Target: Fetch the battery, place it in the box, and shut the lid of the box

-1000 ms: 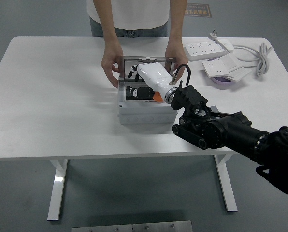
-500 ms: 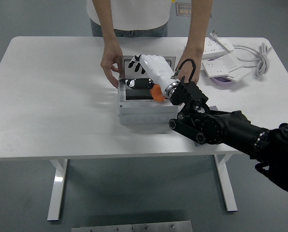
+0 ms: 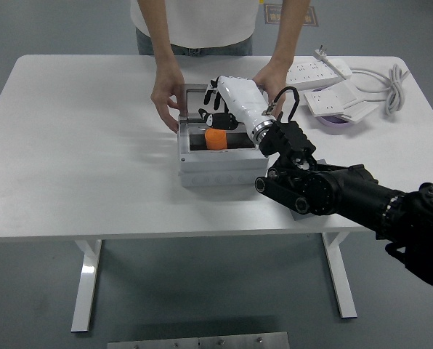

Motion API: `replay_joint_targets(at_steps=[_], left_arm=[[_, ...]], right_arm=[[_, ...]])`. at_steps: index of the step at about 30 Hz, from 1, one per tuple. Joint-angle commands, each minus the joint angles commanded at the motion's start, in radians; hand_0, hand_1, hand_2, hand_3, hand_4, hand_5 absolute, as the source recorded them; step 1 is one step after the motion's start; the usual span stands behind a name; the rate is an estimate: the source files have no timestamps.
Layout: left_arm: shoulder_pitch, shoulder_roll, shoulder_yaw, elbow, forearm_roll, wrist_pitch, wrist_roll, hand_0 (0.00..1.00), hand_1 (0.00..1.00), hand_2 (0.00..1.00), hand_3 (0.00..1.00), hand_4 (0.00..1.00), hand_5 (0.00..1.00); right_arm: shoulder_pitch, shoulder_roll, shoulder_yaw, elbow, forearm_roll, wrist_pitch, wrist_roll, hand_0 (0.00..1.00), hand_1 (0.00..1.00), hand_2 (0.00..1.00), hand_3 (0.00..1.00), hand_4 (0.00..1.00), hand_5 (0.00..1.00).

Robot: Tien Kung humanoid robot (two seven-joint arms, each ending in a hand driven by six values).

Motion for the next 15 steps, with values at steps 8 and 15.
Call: replay_joint_targets(at_steps=[8, 15], left_arm=[[0.007, -0.001, 0.005, -0.001, -0.009, 0.004, 0.000, 0.574, 0.726, 0.618, 0.537, 0.476, 0.002], [0.008, 0.000, 0.008, -0.001, -0.014, 0.007, 0.000, 0.574, 0.726, 0.618, 0.537, 0.474, 0.002]], right_arm=[[0.013, 0.000, 0.021, 0.037, -0.041, 0.016, -0.040, 0.002, 0.124, 0.205, 0.260, 0.272, 0.359], [0.051, -0.007, 0.042, 0.056, -0.050, 0.041, -0.065, 0.002, 0.123, 0.206, 0.258, 0.280, 0.357]])
